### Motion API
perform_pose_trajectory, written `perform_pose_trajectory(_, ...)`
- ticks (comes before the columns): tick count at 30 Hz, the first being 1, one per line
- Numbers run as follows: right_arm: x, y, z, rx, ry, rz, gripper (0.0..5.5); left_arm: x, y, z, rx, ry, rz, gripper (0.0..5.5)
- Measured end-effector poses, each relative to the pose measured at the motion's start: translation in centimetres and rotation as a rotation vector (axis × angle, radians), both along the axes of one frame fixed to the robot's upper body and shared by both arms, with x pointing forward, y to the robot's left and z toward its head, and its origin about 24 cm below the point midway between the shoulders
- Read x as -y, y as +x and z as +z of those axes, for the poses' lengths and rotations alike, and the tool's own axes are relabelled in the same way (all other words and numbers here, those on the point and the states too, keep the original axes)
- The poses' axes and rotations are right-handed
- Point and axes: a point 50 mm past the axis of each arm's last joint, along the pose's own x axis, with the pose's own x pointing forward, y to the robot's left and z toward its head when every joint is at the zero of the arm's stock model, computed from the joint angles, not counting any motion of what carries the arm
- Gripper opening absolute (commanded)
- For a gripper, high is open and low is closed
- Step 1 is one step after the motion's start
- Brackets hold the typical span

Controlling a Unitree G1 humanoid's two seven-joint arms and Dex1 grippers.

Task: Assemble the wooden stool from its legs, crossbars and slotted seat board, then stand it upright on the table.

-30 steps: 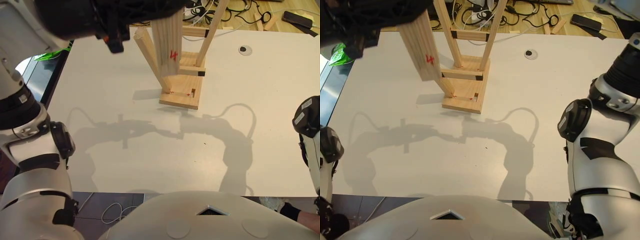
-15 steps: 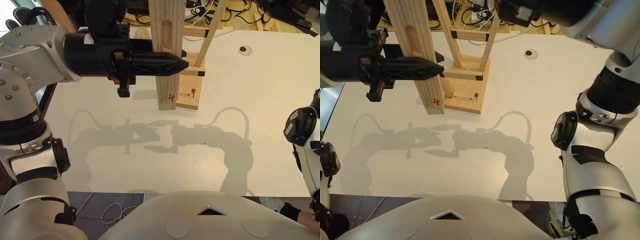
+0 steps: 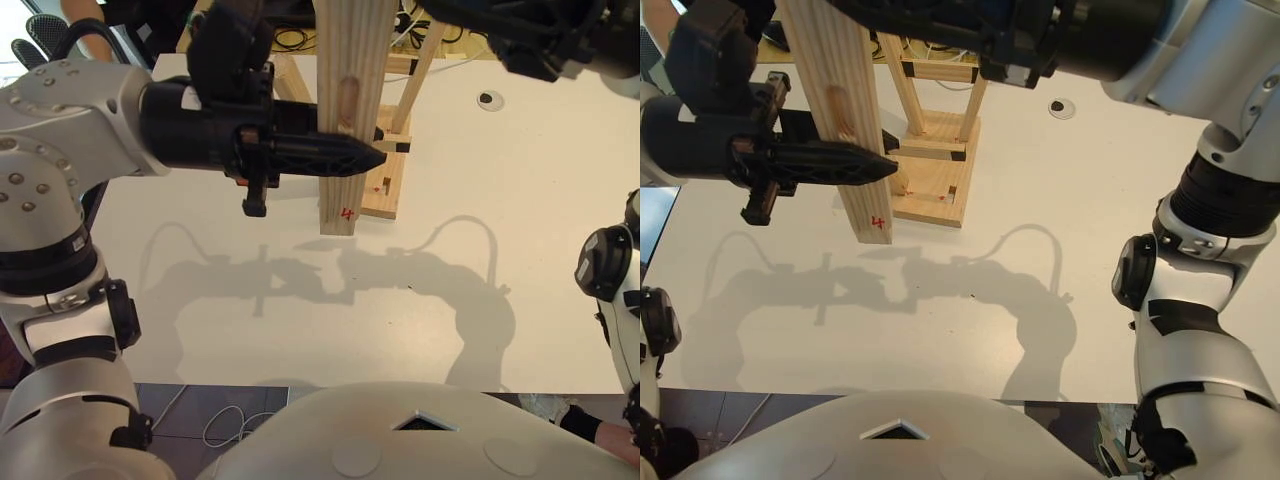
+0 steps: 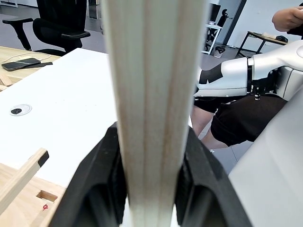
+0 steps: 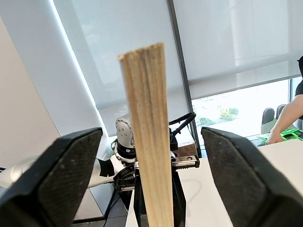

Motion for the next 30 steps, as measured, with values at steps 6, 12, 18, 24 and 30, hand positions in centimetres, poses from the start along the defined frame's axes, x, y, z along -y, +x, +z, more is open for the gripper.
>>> perform_pose_trajectory(6, -0.4, -0.3, -0.4, 0.001, -0.019, 0.038, 2.67, 0.3, -0.4, -0.2, 0.001, 0.014, -0.028, 1.01)
perform_pose_trajectory(12, -0.4, -0.4, -0.6, 0.004, -0.039, 0.037, 1.65, 0.3, -0.4, -0.4, -0.003, 0.014, -0.031, 1.01)
perform_pose_trajectory(18, -0.4, -0.4, -0.8, 0.001, -0.052, 0.033, 1.06, 0.4, -0.4, -0.5, -0.008, 0.019, -0.035, 1.01)
perform_pose_trajectory(24, -0.5, -0.4, -1.4, -0.019, -0.045, 0.025, 1.06, 0.3, -0.4, -0.8, -0.017, 0.03, -0.033, 1.01)
perform_pose_trajectory(30, -0.6, -0.4, -1.4, -0.021, -0.039, 0.02, 1.05, 0.3, -0.4, -0.8, -0.017, 0.03, -0.034, 1.01)
